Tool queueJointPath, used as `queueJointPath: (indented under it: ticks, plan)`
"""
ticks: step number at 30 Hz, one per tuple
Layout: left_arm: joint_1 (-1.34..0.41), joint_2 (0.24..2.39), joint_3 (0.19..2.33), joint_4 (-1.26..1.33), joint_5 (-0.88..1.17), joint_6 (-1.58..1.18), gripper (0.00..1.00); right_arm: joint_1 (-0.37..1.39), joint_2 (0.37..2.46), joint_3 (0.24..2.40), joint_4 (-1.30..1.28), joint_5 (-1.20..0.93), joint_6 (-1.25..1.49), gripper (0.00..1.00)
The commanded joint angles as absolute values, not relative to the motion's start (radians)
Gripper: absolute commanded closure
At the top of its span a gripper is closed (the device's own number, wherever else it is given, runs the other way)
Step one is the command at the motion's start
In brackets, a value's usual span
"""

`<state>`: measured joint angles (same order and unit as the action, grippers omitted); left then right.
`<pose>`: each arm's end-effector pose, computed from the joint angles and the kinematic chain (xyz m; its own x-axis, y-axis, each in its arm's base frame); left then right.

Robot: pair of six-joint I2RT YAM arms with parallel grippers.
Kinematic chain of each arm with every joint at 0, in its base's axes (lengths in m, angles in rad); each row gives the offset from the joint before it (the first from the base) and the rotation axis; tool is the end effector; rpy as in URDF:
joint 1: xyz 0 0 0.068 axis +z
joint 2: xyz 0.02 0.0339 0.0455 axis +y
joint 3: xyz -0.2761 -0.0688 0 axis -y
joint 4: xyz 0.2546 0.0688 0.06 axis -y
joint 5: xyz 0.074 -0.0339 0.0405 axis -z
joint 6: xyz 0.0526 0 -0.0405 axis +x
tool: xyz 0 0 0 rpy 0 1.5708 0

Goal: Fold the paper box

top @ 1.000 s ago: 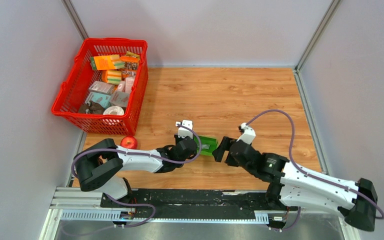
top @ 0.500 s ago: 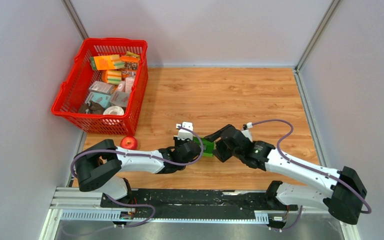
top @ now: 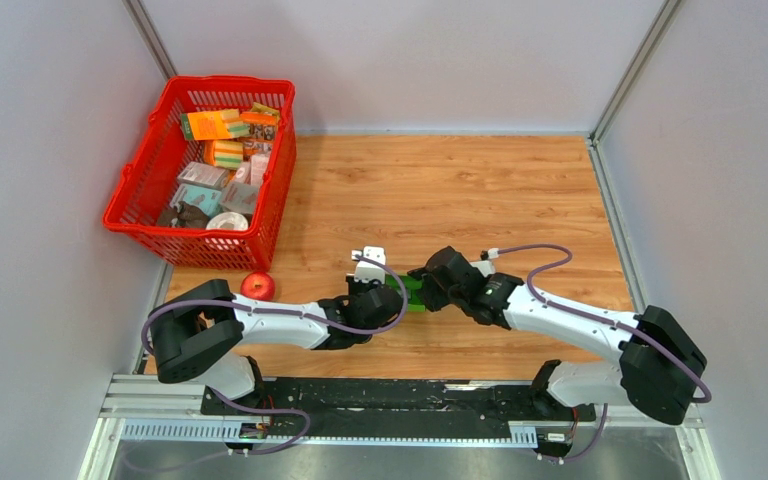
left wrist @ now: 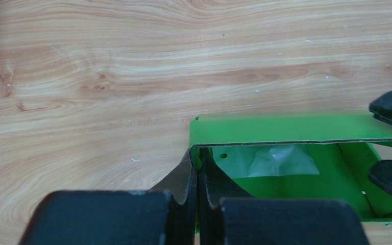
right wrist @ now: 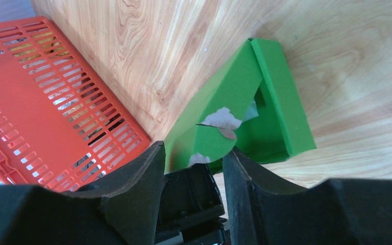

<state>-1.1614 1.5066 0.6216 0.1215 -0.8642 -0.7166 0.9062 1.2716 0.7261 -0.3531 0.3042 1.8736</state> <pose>0.1514 -0.2484 0.1552 -0.4551 -0.0225 -0.8902 0.1034 0.9916 -0.0779 0.1757 0.1987 0.1994 -0.4632 0.8855 -0.0380 0.6503 0.3687 0.6643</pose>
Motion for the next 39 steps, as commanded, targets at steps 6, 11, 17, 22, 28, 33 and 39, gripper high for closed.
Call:
queueJointPath:
  ticks: [6,11,17,22,28,33,39]
  plan:
    - [-1.167,1.528,0.563,0.135,-0.856,-0.703,1.0,0.876,1.308,0.747,-0.247,0.27,1.917,0.67]
    - [-1.17,1.506,0.516,0.201,-0.818,-0.666,0.99,0.868,1.318,0.689,-0.181,0.233,1.933,0.85]
    - [-1.201,1.392,0.41,0.262,-0.752,-0.623,0.68,0.864,1.347,0.624,-0.057,0.181,1.936,0.96]
    - [-1.206,1.205,0.318,0.212,-0.559,-0.661,0.6,0.862,1.325,0.578,-0.032,0.187,1.924,0.98]
    - [-1.206,0.881,0.293,-0.042,-0.361,-0.713,0.67,0.854,1.312,0.502,0.021,0.183,1.904,0.88]
    - [-1.19,0.695,0.408,-0.27,-0.354,-0.706,0.73,0.845,1.324,0.486,0.044,0.176,1.835,0.8]
    - [-0.988,0.788,0.508,-0.198,-0.168,-0.721,0.73,0.839,1.296,0.497,0.02,0.192,1.643,0.65]
